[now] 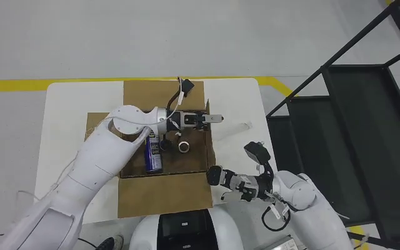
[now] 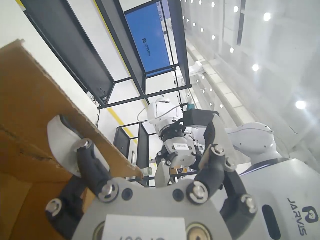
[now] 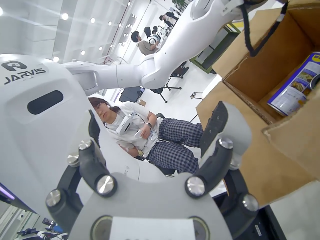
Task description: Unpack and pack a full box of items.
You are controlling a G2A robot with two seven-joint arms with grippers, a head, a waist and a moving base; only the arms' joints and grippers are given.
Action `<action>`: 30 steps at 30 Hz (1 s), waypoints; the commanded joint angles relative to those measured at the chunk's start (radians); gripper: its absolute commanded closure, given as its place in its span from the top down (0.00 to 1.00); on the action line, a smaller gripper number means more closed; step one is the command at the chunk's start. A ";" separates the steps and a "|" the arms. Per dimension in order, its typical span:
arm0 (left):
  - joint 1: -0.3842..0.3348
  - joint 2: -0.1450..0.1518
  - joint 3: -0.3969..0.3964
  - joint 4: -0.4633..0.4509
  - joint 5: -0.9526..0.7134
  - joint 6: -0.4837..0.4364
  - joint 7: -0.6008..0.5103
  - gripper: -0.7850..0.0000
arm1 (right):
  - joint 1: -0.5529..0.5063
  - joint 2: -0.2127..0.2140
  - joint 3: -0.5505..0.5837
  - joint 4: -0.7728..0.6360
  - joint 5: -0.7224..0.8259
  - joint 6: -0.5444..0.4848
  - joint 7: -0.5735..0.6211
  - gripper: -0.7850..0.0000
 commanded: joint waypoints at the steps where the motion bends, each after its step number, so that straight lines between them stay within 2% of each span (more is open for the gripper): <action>1: -0.029 -0.024 0.043 0.035 0.017 0.000 0.025 1.00 | 0.012 0.003 -0.006 0.023 0.006 0.001 0.001 1.00; 7: -0.074 -0.070 0.101 0.107 0.029 -0.028 0.029 1.00 | 0.025 0.006 0.030 0.085 -0.046 0.045 -0.101 1.00; 11: -0.071 -0.064 0.063 0.125 0.031 -0.065 0.018 1.00 | 0.007 0.008 0.053 0.094 -0.079 0.052 -0.160 1.00; 17: 0.010 -0.003 -0.083 0.035 0.053 -0.086 -0.011 1.00 | -0.016 0.011 0.082 0.102 -0.122 0.078 -0.235 1.00; 24: 0.210 0.087 -0.323 -0.222 0.130 -0.032 -0.033 1.00 | -0.006 0.011 0.077 0.124 -0.163 0.151 -0.289 1.00; 27: 0.290 0.113 -0.409 -0.310 0.151 -0.005 -0.042 1.00 | 0.020 0.011 0.060 0.149 -0.168 0.188 -0.289 1.00; 30: 0.353 0.131 -0.479 -0.356 0.147 0.009 -0.034 1.00 | 0.047 0.010 0.049 0.170 -0.218 0.234 -0.312 1.00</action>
